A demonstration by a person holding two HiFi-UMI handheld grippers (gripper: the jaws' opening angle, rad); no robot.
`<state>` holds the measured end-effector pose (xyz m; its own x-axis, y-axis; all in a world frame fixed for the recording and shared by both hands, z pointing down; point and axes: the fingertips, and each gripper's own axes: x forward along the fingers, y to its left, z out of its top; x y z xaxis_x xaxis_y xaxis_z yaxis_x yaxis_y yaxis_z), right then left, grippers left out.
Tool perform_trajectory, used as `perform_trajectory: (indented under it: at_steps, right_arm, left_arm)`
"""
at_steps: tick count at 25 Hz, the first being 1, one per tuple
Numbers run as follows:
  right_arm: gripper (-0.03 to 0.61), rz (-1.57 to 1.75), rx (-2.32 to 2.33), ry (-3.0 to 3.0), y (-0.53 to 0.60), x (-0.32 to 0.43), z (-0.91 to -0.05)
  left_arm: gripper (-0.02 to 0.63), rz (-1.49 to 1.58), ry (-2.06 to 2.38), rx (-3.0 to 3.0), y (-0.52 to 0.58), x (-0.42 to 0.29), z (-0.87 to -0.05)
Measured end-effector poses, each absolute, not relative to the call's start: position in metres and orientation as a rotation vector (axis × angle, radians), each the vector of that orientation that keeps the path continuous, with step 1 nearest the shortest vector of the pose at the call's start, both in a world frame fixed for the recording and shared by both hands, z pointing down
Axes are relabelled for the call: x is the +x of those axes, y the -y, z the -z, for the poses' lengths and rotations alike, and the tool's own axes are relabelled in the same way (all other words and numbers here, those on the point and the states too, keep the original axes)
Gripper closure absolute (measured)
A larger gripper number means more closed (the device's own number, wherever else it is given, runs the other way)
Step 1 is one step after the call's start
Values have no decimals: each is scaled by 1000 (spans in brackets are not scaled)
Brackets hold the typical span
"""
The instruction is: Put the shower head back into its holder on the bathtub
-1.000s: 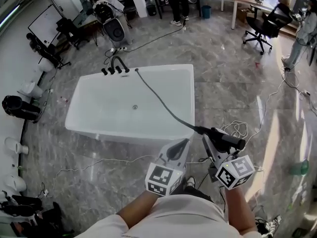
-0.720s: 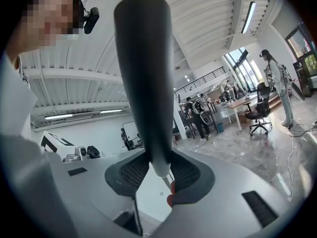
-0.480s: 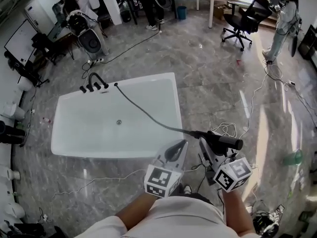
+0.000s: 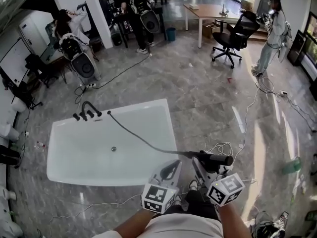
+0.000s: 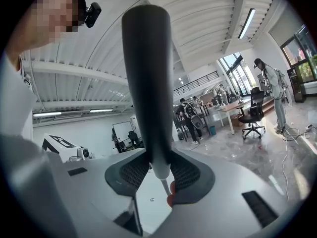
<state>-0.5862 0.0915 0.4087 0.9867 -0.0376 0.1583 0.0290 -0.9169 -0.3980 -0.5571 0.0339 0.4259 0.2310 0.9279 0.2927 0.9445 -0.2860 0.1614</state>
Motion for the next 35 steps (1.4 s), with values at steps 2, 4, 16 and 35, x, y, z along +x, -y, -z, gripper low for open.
perform_trajectory:
  at_steps: [2,4,16,35]
  right_arm:
    - [436,221,-2722,-3,-99,-582,-409]
    - [436,216,-2742,-5,-107,-577,-405]
    - [436,209,-2770,-165,-194,-504,-409]
    - [436,228,-2740,-437,-338,-396,-393]
  left_arm:
    - [609,520,1849,-2422,-42,-554,-428]
    - [609,515,1848,-2420,-51,-549,-430]
    - [609,477,1707,-2530,-135,-482,-438]
    - [609,502,1395,-2727,-267,-375,-426]
